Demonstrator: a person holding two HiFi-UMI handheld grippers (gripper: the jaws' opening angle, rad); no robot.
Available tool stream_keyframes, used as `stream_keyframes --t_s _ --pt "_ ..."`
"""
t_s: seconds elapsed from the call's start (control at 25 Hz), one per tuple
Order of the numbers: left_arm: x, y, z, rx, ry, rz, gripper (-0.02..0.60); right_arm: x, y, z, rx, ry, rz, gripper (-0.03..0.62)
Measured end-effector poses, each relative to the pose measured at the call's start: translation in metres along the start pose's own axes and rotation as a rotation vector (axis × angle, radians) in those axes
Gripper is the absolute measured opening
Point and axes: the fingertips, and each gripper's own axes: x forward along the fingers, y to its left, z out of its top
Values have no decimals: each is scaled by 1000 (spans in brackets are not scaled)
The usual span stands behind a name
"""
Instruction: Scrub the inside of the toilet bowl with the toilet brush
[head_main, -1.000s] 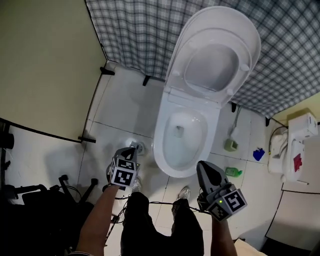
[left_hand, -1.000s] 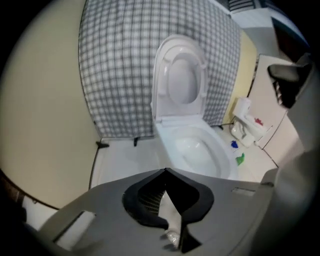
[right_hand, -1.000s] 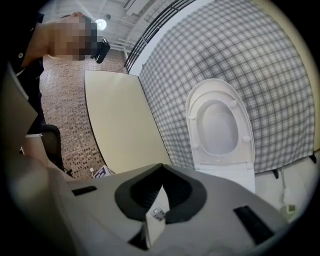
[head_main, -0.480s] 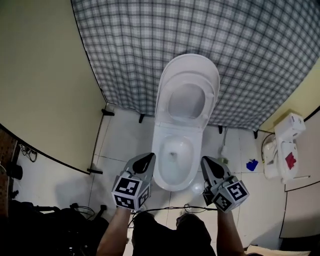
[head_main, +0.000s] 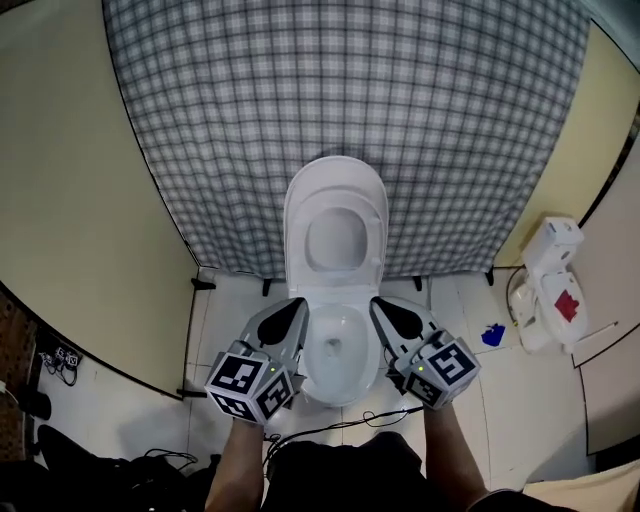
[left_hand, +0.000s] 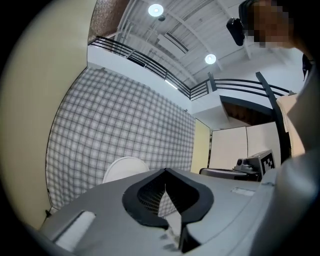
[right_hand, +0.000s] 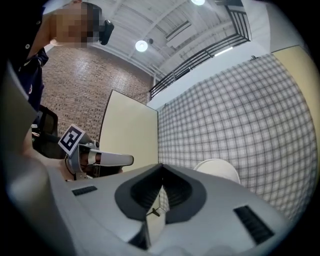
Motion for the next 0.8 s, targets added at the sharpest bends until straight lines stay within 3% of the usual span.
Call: stream_keyframes --t_s 0.2,0.48,0.6,0.8 --pt "6 -15 9 34 60 1 6 -1 -4 30 -42 -11 -9 0" --pt "48 -36 53 26 84 -4 6 9 -40 85 -50 -40 25 0" --pt "53 -35 44 38 52 -29 6 14 -39 79 -102 -54 31 0" --pt "22 -35 18 52 19 -39 6 3 -3 53 -131 -60 33 0"
